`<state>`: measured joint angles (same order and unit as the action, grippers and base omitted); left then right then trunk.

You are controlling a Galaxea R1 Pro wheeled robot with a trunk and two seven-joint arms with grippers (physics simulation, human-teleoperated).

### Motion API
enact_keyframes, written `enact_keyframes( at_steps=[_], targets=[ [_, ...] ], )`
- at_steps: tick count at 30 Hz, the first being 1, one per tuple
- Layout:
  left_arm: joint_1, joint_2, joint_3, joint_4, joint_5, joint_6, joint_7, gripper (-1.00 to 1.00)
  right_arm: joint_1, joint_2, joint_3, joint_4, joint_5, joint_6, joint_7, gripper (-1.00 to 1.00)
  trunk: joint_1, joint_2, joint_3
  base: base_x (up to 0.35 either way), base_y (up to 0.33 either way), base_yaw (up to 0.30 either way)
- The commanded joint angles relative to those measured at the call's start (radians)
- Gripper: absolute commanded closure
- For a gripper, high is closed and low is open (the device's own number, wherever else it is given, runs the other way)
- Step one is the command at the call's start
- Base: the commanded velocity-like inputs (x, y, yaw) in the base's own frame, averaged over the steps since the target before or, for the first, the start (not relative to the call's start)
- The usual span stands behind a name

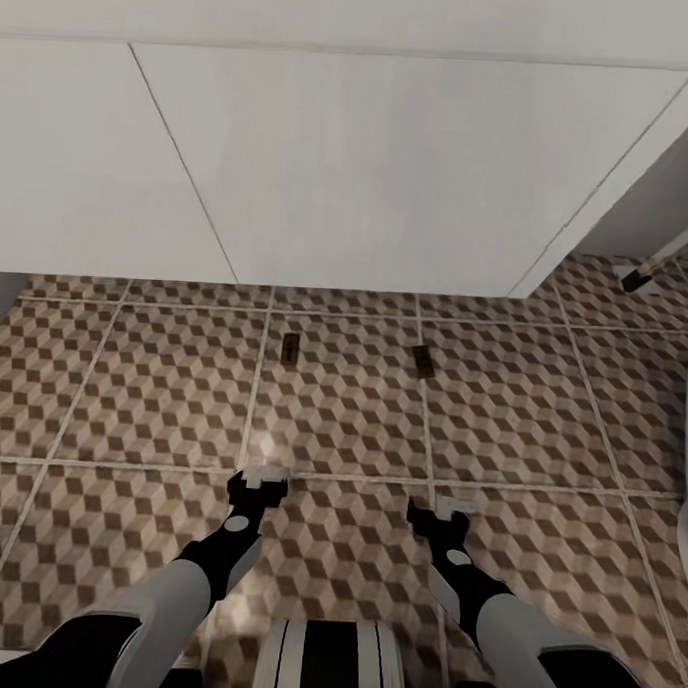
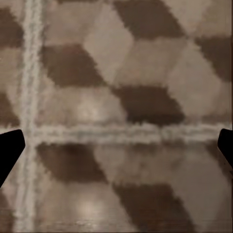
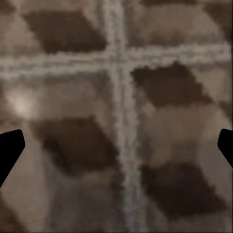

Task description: Take the four mousetraps from the cabinet in the bathroom and place them on the bathroom floor. Make sure all four end up on the same floor surface, and ensure that at least two of them are either under or directly next to the same bathroom sink.

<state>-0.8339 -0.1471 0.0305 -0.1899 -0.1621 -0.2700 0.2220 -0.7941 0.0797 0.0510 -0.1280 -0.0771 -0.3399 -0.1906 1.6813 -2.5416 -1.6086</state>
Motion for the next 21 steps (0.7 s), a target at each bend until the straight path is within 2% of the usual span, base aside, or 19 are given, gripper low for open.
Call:
enact_keyframes(
  at_steps=[1,9,21],
  targets=[
    [-0.001,-0.001,0.003,0.001,-0.010,-0.004,0.006,-1.00,0.000,0.000,0.006,0.001,-0.008,-0.004,-0.003,-1.00,-0.001,0.000,0.000,-0.263,0.000,0.000],
    [-0.001,-0.002,0.003,0.003,-0.010,-0.011,0.006,-1.00,0.000,0.000,0.006,0.001,-0.007,-0.004,-0.003,-1.00,-0.001,0.000,0.000,-0.116,0.000,0.000],
    [-0.001,-0.004,0.003,0.010,-0.007,-0.014,0.007,-1.00,0.000,0.000,0.006,0.000,-0.007,-0.004,-0.003,-1.00,-0.001,0.000,0.000,-0.018,0.000,0.000]
  ],
)
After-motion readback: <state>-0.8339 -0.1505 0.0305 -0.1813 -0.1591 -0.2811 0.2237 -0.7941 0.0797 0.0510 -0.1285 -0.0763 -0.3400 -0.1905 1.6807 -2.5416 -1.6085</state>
